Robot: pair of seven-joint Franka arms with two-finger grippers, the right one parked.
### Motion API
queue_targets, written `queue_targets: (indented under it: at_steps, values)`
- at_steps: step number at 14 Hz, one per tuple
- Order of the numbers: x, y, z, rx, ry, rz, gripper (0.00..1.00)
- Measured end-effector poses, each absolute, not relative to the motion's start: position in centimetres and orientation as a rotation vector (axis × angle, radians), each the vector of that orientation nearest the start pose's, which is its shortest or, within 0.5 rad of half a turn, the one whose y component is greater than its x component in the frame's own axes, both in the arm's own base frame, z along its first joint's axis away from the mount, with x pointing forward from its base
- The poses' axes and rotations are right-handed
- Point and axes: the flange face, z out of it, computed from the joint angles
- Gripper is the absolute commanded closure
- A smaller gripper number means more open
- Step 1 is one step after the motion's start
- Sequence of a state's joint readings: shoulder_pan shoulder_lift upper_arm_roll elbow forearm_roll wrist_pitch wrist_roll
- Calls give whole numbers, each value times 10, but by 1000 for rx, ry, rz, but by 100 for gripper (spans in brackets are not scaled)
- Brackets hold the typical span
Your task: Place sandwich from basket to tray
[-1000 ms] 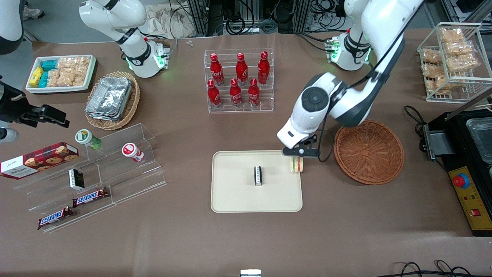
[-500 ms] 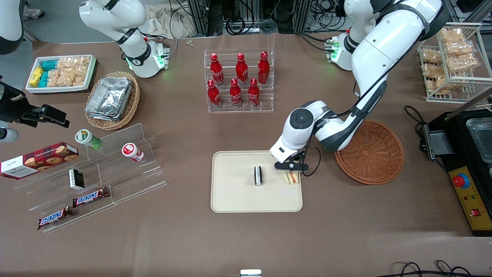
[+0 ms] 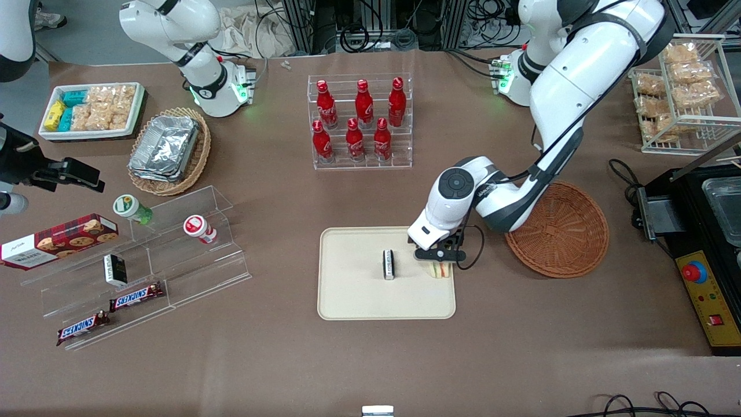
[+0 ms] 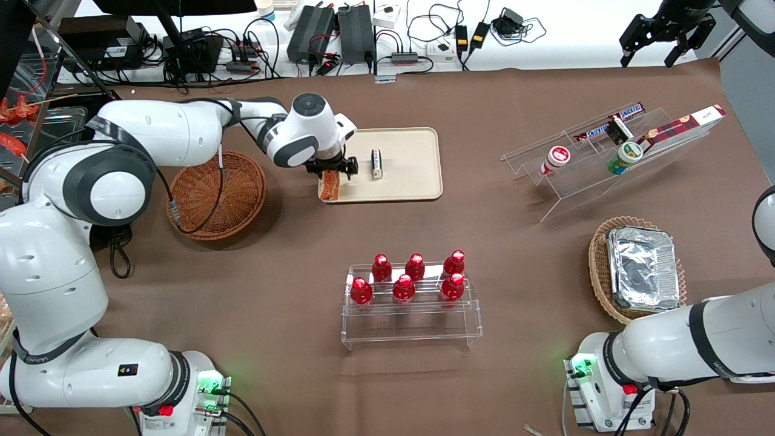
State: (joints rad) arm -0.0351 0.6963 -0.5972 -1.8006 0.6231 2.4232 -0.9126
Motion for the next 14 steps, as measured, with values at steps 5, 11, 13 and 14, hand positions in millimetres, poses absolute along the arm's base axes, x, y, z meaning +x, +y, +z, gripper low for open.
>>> queue_targets:
  at_steps: [5, 11, 13, 14]
  values:
    - [539, -351, 357, -3053, 40, -130, 0]
    - [505, -175, 588, -3107, 47, 89, 0]
    - [495, -89, 628, -3128, -28, 55, 0]
    - [492, -52, 635, -3143, -47, 57, 0]
